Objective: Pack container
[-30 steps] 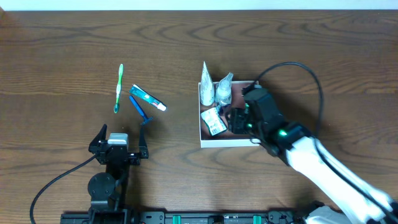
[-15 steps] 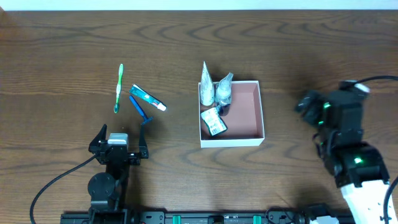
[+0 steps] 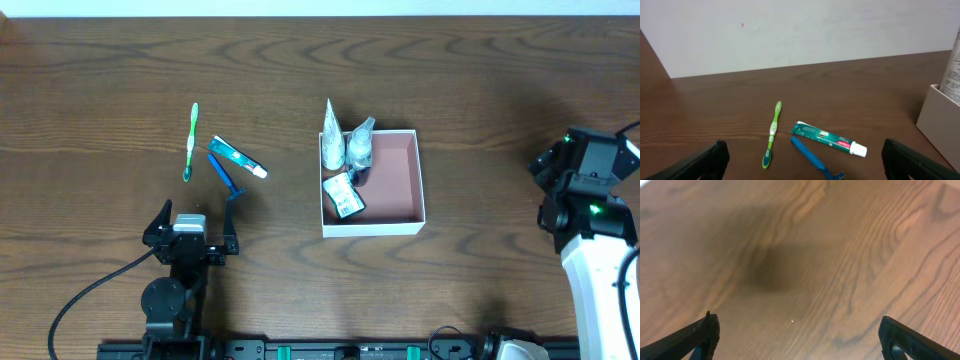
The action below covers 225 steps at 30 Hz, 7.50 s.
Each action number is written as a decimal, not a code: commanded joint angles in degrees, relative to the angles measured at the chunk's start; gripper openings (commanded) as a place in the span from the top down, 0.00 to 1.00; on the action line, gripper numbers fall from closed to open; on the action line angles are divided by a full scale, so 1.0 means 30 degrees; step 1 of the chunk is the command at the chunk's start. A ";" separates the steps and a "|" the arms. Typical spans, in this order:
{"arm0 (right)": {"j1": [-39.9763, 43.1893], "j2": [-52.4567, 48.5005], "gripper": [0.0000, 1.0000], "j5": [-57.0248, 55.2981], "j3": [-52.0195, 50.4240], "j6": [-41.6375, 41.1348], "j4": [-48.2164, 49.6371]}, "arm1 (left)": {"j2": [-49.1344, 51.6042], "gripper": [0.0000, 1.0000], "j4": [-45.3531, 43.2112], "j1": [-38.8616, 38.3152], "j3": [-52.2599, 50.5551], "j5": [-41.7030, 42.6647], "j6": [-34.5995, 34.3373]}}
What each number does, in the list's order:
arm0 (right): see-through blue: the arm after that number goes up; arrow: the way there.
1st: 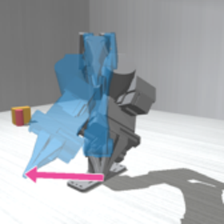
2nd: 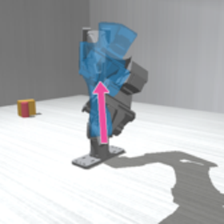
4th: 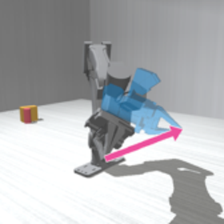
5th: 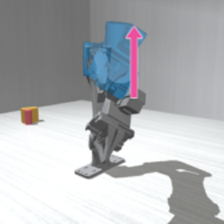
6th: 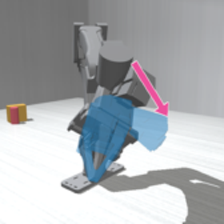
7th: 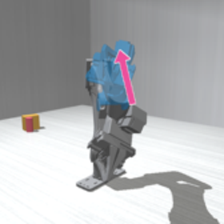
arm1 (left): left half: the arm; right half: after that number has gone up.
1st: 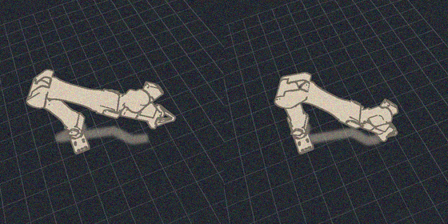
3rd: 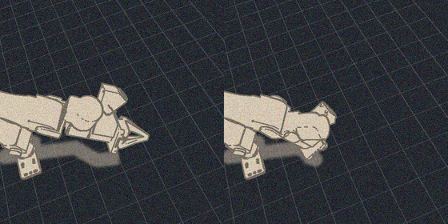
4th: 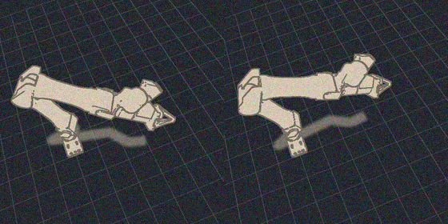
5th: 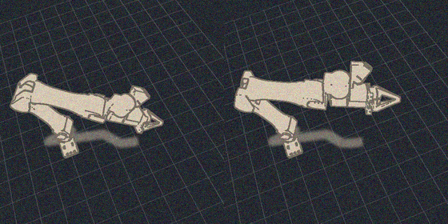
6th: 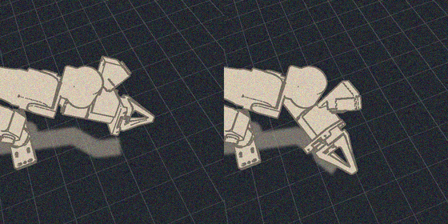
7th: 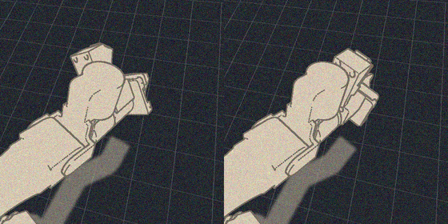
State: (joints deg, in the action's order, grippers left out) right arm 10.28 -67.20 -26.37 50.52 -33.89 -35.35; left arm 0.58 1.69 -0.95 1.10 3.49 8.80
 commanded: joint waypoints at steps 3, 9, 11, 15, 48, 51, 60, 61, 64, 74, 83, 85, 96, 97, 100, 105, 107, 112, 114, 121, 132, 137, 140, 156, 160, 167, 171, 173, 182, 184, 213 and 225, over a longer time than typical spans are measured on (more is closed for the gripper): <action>0.0102 -0.0918 0.01 -0.0051 0.0124 0.0036 -0.0029 | -0.0095 0.02 0.0546 0.0095 -0.0291 -0.0109 -0.0095; 0.0102 -0.1275 0.01 -0.0044 0.0124 0.0036 -0.0066 | -0.0095 0.02 -0.1552 0.0095 0.0372 0.1151 0.0481; 0.0102 -0.1268 0.01 -0.0051 0.0124 0.0036 -0.0066 | 0.0138 0.02 -0.1421 0.0095 0.1290 0.1654 0.0597; 0.0102 -0.1275 0.01 -0.0044 0.0124 0.0036 -0.0073 | 0.3599 0.02 0.0124 0.0095 0.4510 0.2135 0.0539; 0.0102 -0.1275 0.01 -0.0044 0.0124 0.0036 -0.0073 | 2.9143 0.02 0.7490 0.0073 1.9941 0.7796 -0.5610; 0.0102 -0.1275 0.01 -0.0044 0.0124 0.0036 -0.0073 | 2.9500 0.02 0.8036 0.0073 1.9919 0.4626 -1.0032; 0.0102 -0.1275 0.01 -0.0044 0.0124 0.0036 -0.0066 | 3.1336 0.02 0.8255 -0.1107 1.9817 0.0452 -1.4557; 0.0102 -0.1275 0.01 -0.0051 0.0124 0.0036 -0.0073 | 3.1671 0.02 0.8014 -0.1348 1.9817 0.0372 -1.4579; 0.0102 -0.1275 0.01 -0.0044 0.0124 0.0036 -0.0066 | 3.2720 0.02 0.7082 -0.2018 1.9817 0.0211 -1.4695; 0.0102 -0.1275 0.01 -0.0044 0.0124 0.0036 -0.0073 | 3.4556 0.01 0.6040 -0.2463 1.9817 -0.0787 -1.5628; 0.0102 -0.1275 0.01 -0.0044 0.0124 0.0036 -0.0073 | 3.5080 0.23 0.6309 -0.2463 1.9817 -0.1056 -1.5664; 0.0102 -0.1275 0.01 -0.0051 0.0124 0.0036 -0.0073 | 3.5474 0.24 0.6404 -0.2463 1.9817 -0.1049 -1.5657; 0.0102 -0.1275 0.01 -0.0051 0.0124 0.0036 -0.0073 | 3.6574 0.42 0.7497 -0.2455 1.9824 -0.1042 -1.4608; 0.0102 -0.1275 0.01 -0.0044 0.0124 0.0036 -0.0073 | 3.6574 0.45 0.7679 -0.2455 1.9817 -0.1042 -1.4404; 0.0102 -0.1275 0.01 -0.0044 0.0124 0.0036 -0.0073 | 3.6574 0.53 0.8262 -0.2463 1.9817 -0.1042 -1.4294; 0.0102 -0.1275 0.01 -0.0051 0.0124 0.0036 -0.0073 | 3.6545 0.74 0.8939 -0.2463 1.9824 -0.1027 -1.4098; 0.0102 -0.1275 0.01 -0.0044 0.0124 0.0036 -0.0073 | 3.6487 0.79 0.9122 -0.2463 1.9824 -0.1027 -1.3806; 0.0102 -0.1275 0.01 -0.0044 0.0124 0.0036 -0.0073 | 3.6377 0.79 0.9224 -0.2455 2.0006 -0.1035 -1.2648; 0.0102 -0.1275 0.01 -0.0044 0.0124 0.0036 -0.0073 | 3.6348 0.79 0.9231 -0.2455 2.0181 -0.1035 -1.2233; 0.0102 -0.1275 0.01 -0.0051 0.0124 0.0036 -0.0073 | 3.5962 0.87 1.1475 -0.2463 2.2425 -0.0823 -1.1052; 0.0102 -0.1275 0.01 -0.0044 0.0124 0.0036 -0.0073 | 3.2144 0.90 1.7515 -0.2863 2.8385 0.0736 -0.7825; 0.0102 -0.1275 0.01 -0.0044 0.0124 0.0036 -0.0073 | 2.9230 0.89 1.7333 -0.4175 2.8749 0.3716 -0.7431; 0.0102 -0.1275 0.01 -0.0051 0.0124 0.0036 -0.0073 | 2.7736 0.89 1.6823 -0.5763 2.8749 0.4597 -0.7118; 0.0102 -0.1275 0.01 -0.0044 0.0124 0.0036 -0.0073 | 2.9150 0.89 1.3952 -1.6065 2.8742 -0.0976 -0.7854; 0.0102 -0.1275 0.01 -0.0044 0.0124 0.0036 -0.0073 | 3.1132 0.89 1.3814 -1.6939 2.8742 -0.2849 -0.9719; 0.0102 -0.1275 0.01 -0.0051 0.0124 0.0036 -0.0073 | 3.4549 0.89 1.3442 -1.7005 2.8742 -0.4641 -1.2750; 0.0102 -0.1275 0.01 -0.0044 0.0124 0.0036 -0.0073 | 3.5867 0.89 1.3231 -1.6990 2.8742 -0.5049 -1.4324; 0.0102 -0.1275 0.01 -0.0051 0.0124 0.0036 -0.0073 | 3.6341 0.89 1.3194 -1.6997 2.8742 -0.5049 -1.5008; 0.0102 -0.1275 0.01 -0.0044 0.0124 0.0036 -0.0073 | 3.7827 0.89 1.3253 -1.6976 2.8727 -0.5071 -1.6480; 0.0102 -0.1275 0.01 -0.0044 0.0124 0.0036 -0.0073 | 3.8046 0.89 1.3253 -1.6954 2.8727 -0.5071 -1.6764; 0.0102 -0.1275 0.01 -0.0044 0.0124 0.0036 -0.0073 | 3.3711 0.61 1.0083 -1.6779 2.9106 -0.5180 -1.1832; 0.0102 -0.1275 0.01 -0.0044 0.0124 0.0036 -0.0073 | 2.5609 0.45 1.4892 -1.4571 2.9106 -0.9938 -0.8910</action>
State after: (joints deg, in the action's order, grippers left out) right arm 10.28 -70.87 -25.54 50.52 -33.89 -35.51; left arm 79.99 43.40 -48.73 87.79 -17.28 -20.01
